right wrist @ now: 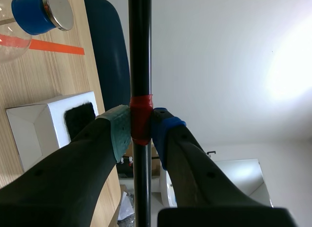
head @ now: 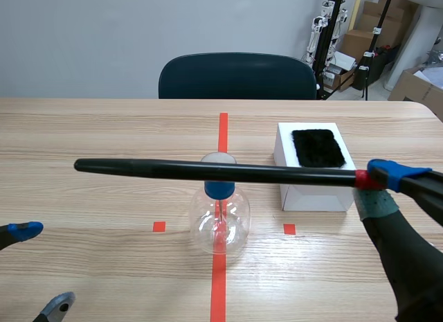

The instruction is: Do the electroscope experiment. pick up the black charging rod

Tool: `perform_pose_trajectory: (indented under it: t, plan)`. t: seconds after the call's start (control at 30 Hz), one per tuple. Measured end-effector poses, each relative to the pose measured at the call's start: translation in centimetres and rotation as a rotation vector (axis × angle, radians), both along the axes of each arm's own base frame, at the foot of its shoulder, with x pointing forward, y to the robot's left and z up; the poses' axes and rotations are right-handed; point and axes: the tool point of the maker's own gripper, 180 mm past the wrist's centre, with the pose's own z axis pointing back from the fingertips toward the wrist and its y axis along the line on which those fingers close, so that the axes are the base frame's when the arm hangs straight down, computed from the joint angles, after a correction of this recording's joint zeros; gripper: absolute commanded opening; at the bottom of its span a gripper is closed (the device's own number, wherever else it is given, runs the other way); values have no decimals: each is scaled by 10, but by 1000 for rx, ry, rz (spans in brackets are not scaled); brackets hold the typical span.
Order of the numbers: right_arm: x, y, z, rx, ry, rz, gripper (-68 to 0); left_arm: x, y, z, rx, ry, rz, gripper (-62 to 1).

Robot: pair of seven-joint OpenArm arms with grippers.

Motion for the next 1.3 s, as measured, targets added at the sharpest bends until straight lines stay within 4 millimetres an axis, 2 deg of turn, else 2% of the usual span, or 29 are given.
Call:
perform_pose_trajectory:
  t: [1.3]
  plan:
    - [1,-2,0,1,2,-15,-676,0,0,0,0,0,0,14]
